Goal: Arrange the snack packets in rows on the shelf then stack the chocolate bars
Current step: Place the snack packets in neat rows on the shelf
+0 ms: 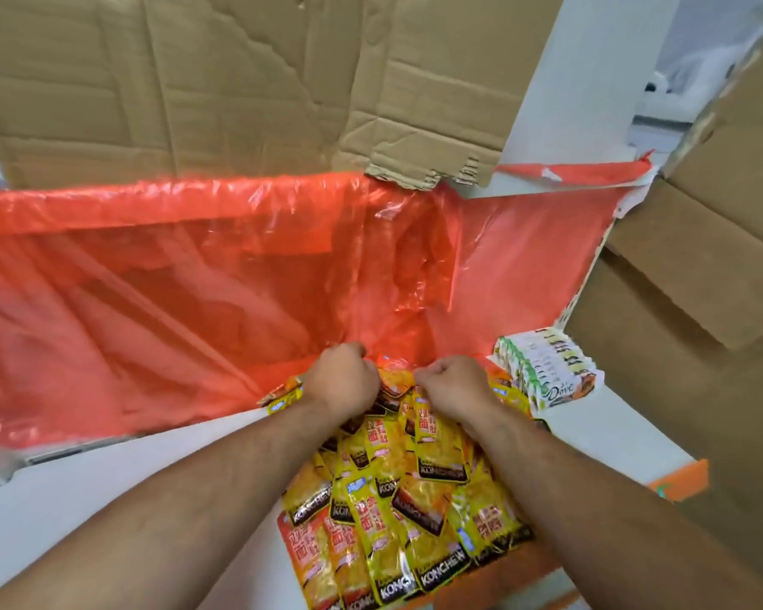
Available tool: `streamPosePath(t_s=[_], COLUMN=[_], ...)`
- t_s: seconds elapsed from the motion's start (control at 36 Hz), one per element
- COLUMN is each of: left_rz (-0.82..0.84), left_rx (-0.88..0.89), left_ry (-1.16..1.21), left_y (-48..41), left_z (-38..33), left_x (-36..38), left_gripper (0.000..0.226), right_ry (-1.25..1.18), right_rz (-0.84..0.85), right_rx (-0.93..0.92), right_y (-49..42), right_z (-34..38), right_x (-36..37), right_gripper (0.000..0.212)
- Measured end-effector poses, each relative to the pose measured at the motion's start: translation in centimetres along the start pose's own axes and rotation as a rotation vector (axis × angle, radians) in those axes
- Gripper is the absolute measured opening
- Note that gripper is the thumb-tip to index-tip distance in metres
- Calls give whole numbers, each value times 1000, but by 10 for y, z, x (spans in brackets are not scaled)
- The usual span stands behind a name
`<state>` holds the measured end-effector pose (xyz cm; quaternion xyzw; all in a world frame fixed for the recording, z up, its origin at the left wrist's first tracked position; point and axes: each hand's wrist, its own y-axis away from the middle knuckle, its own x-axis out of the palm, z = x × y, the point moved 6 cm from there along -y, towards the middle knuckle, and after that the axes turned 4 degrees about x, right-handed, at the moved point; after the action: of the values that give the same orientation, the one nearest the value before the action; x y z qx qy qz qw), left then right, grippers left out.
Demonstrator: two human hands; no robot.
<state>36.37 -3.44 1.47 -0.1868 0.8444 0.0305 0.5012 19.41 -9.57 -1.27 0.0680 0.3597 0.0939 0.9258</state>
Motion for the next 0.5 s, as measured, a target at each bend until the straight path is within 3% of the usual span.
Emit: streamPosePath(t_s=[0.08, 0.25, 0.5], left_rz=[2, 10, 34], left_rx=[-69, -126, -214], left_ry=[10, 9, 59], left_y=[-7, -10, -6], left_z=[0, -2, -5], left_x=[6, 12, 15], left_gripper=[28, 28, 27], right_ry=[-2, -60, -196], right_rz=[93, 192, 266], right_rx=[45, 153, 125], right_y=[-15, -41, -47], right_z=[0, -5, -5], right_x=[8, 24, 37], right_gripper=[33, 25, 25])
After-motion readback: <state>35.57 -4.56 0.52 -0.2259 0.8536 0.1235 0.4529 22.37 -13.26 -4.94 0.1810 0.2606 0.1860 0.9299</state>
